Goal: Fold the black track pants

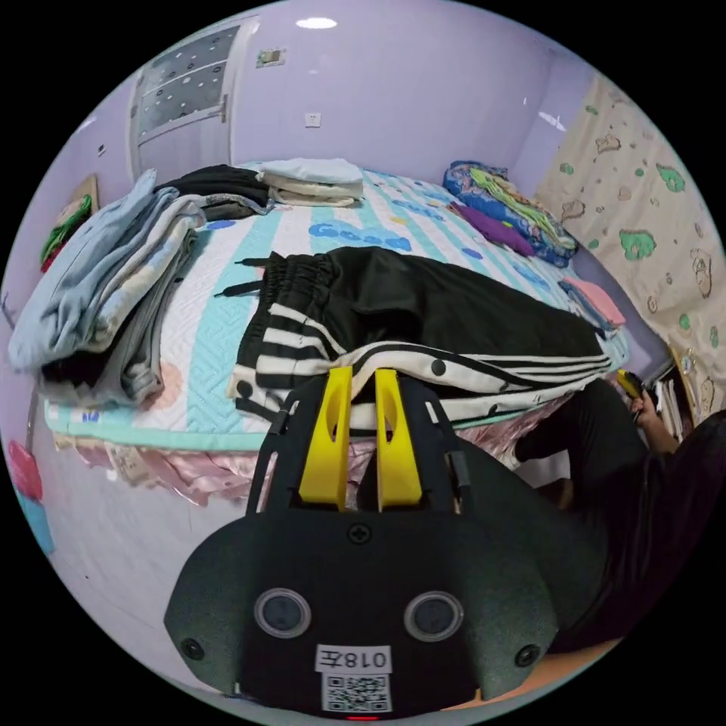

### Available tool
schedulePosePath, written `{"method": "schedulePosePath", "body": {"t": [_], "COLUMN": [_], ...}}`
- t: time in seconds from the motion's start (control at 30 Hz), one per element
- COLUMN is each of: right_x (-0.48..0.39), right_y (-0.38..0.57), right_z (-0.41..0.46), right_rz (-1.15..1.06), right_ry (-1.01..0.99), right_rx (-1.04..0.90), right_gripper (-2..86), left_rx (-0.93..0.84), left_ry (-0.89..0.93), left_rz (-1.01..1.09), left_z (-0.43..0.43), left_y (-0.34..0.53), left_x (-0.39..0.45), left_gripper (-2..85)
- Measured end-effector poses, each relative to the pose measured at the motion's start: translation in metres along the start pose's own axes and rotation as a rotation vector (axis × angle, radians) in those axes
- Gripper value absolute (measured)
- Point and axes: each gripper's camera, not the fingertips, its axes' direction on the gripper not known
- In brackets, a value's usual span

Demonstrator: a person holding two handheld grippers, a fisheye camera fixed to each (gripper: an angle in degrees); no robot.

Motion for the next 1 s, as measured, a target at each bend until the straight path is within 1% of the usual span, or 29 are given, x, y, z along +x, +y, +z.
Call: {"method": "schedulePosePath", "body": {"t": [0.07,0.13,0.2,0.3,0.37,0.4,0.43,0.47,0.5,0.57,0.6,0.63,0.7,0.8,0.83,0.93,0.97,1.0], "right_x": [-0.022,-0.039,-0.056,-0.074,-0.071,-0.065,-0.054,-0.045,-0.042,-0.044,-0.046,-0.052,-0.069,-0.126,-0.155,-0.236,-0.269,-0.285], "right_y": [0.004,0.004,0.005,0.008,0.014,0.015,0.018,0.023,0.024,0.034,0.037,0.043,0.054,0.082,0.098,0.156,0.186,0.203], "right_z": [0.013,0.031,0.05,0.087,0.121,0.13,0.143,0.147,0.147,0.145,0.145,0.144,0.145,0.182,0.208,0.284,0.316,0.332], "right_rz": [-0.09,-0.156,-0.223,-0.285,-0.285,-0.264,-0.234,-0.218,-0.207,-0.209,-0.217,-0.242,-0.296,-0.495,-0.589,-0.836,-0.935,-0.987], "right_ry": [0.049,0.104,0.143,0.156,0.258,0.307,0.372,0.362,0.345,0.288,0.277,0.237,0.161,0.077,0.037,-0.067,-0.099,-0.114], "right_rx": [0.019,0.017,0.028,-0.008,-0.101,-0.139,-0.194,-0.2,-0.195,-0.155,-0.151,-0.145,-0.126,-0.212,-0.28,-0.458,-0.534,-0.57], "right_gripper": [6.0,6.0,5.9,5.0,3.2,2.6,1.8,1.3,1.3,1.8,2.1,2.6,3.6,4.9,5.5,7.1,7.5,7.7], "left_rx": [0.11,0.291,0.35,0.322,0.276,0.192,0.072,0.03,0.03,0.119,0.189,0.265,0.326,0.335,0.332,0.286,0.268,0.229], "left_ry": [0.021,0.08,0.115,0.182,0.2,0.175,0.119,0.094,0.117,0.169,0.188,0.245,0.287,0.205,0.191,0.166,0.163,0.15], "left_rz": [-0.124,-0.262,-0.26,-0.184,-0.165,-0.194,-0.258,-0.284,-0.297,-0.323,-0.325,-0.317,-0.354,-0.461,-0.487,-0.506,-0.502,-0.489], "left_z": [-0.022,-0.046,-0.051,-0.037,-0.022,-0.005,0.014,0.021,0.022,0.005,-0.013,-0.031,-0.05,-0.061,-0.058,-0.042,-0.038,-0.029], "left_y": [0.025,0.057,0.063,0.046,0.032,0.025,0.023,0.024,0.03,0.042,0.052,0.065,0.087,0.117,0.121,0.115,0.111,0.103], "left_x": [-0.022,-0.043,-0.043,-0.033,-0.036,-0.048,-0.067,-0.076,-0.092,-0.111,-0.119,-0.126,-0.141,-0.16,-0.167,-0.176,-0.177,-0.177], "left_gripper": [4.9,4.2,3.5,2.5,1.6,0.7,0.0,-0.4,-0.6,-0.7,-0.6,-0.4,0.6,5.3,7.2,10.3,10.2,10.1]}}
